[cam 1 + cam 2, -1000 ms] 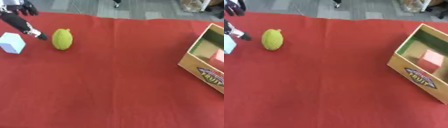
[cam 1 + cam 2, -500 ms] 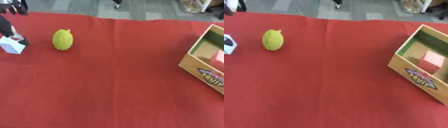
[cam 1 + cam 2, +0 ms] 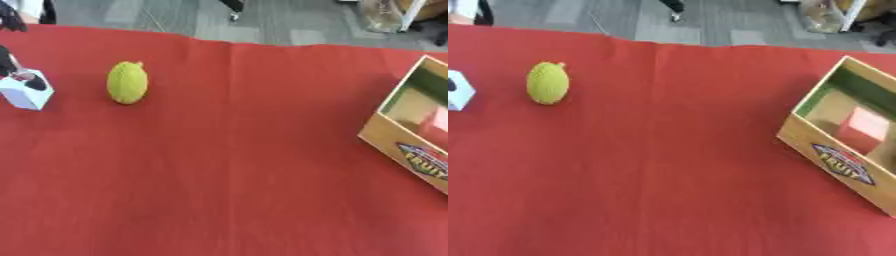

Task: Pick up the objects with one hand, pass them to the other hand, and then place them into the box on the other side of the table.

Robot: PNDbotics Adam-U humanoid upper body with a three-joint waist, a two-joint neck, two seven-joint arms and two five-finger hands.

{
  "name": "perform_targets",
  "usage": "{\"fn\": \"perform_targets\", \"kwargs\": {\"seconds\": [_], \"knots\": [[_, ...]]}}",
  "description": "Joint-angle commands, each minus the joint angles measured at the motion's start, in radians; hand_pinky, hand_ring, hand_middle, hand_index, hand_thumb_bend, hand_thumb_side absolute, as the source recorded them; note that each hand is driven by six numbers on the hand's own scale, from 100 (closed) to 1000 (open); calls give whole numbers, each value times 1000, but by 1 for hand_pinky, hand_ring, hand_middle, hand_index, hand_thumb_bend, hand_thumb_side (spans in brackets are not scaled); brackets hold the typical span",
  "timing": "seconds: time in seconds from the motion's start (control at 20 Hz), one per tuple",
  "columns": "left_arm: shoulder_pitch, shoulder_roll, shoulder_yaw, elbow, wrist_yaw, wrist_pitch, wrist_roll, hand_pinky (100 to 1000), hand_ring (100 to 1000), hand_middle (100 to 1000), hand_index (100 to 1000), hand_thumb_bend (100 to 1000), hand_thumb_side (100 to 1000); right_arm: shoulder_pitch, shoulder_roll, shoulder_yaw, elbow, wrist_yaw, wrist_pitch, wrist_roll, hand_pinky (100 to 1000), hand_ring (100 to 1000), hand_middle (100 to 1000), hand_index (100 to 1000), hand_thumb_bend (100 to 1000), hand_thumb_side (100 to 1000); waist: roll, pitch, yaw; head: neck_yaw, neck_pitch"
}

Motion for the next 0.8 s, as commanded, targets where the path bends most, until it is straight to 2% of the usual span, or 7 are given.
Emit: {"fn": "perform_targets", "kwargs": {"seconds": [0.05, 0.15, 0.25, 0.3, 0.5, 0.8], "knots": [[-6, 31, 33, 48, -22, 72, 16, 845, 833, 768, 827, 833, 420, -7, -35, -13, -6, 8, 0, 2, 930, 847, 747, 897, 100, 496, 1, -14, 3, 6, -12], [0, 27, 37, 77, -17, 108, 30, 849, 838, 766, 827, 849, 453, -5, -35, -14, -4, 9, -1, 2, 929, 847, 747, 897, 100, 497, 1, -14, 4, 8, -12], [6, 23, 35, 101, -22, 139, 37, 853, 841, 764, 827, 892, 530, -3, -35, -14, -2, 10, -2, 4, 929, 847, 747, 897, 100, 498, 1, -14, 4, 11, -10], [7, 19, 36, 111, -24, 153, 39, 857, 836, 758, 826, 884, 571, -2, -35, -14, -1, 11, -2, 4, 930, 847, 747, 897, 100, 501, 1, -15, 4, 14, -10], [3, -4, 32, 164, -28, 217, 41, 866, 844, 761, 816, 897, 617, 0, -33, -14, 3, 13, -2, 6, 930, 847, 747, 897, 100, 509, 0, -15, 3, 28, -8], [0, -24, 23, 212, -77, 239, -1, 868, 853, 768, 808, 922, 638, 1, -29, -12, 8, 17, -2, 9, 930, 847, 747, 897, 100, 523, 1, -13, 3, 47, -9]]}}
